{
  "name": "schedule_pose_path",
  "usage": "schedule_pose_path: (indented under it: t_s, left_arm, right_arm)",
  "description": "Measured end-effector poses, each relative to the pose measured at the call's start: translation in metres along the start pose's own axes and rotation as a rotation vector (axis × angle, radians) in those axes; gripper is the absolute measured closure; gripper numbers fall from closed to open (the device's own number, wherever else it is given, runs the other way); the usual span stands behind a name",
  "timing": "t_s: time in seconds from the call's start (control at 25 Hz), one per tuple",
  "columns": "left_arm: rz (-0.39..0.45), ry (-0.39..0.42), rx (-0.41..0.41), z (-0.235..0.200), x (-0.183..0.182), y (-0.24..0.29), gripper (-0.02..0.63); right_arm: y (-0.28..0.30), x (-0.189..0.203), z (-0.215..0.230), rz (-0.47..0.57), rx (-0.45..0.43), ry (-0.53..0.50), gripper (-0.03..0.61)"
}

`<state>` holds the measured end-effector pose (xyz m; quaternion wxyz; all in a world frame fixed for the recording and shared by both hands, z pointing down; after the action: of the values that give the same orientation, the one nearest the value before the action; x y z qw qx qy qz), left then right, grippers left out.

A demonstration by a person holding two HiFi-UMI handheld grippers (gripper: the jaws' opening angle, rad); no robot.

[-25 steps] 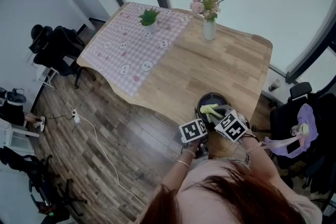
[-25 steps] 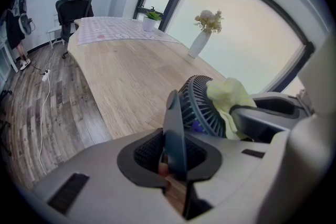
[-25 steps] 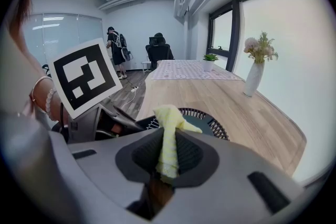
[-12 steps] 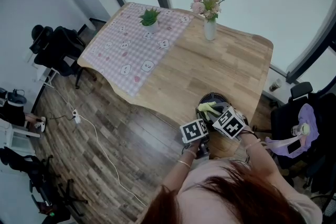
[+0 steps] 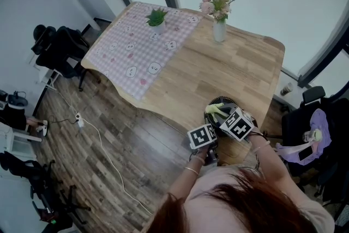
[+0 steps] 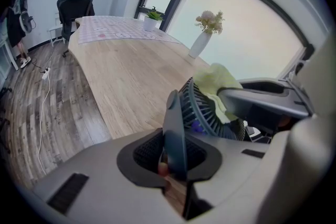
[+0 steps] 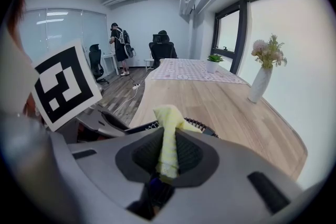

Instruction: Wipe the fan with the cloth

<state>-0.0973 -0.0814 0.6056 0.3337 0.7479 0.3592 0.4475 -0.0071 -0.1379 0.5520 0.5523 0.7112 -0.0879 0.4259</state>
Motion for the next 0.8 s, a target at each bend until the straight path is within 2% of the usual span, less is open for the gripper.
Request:
schedule_pose_path:
  t_s: [0.8]
  left_arm:
    - [0.007, -0.019, -0.01, 0.001, 0.001, 0.001, 0.554]
  right_arm:
    - [0.002, 0.001, 0.014, 0.005, 0.028, -0.004, 0.528]
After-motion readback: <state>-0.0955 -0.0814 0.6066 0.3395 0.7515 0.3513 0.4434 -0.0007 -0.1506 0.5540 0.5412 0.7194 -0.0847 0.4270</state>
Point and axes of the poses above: the fingertips, and each gripper's own axes: y forward along the fingers, z to its right, x out of its underside, the point moved 6 cm from there along -y, backward along the fingers, and after that the axes turned 2 degrees about z, right-handed, at the moved point
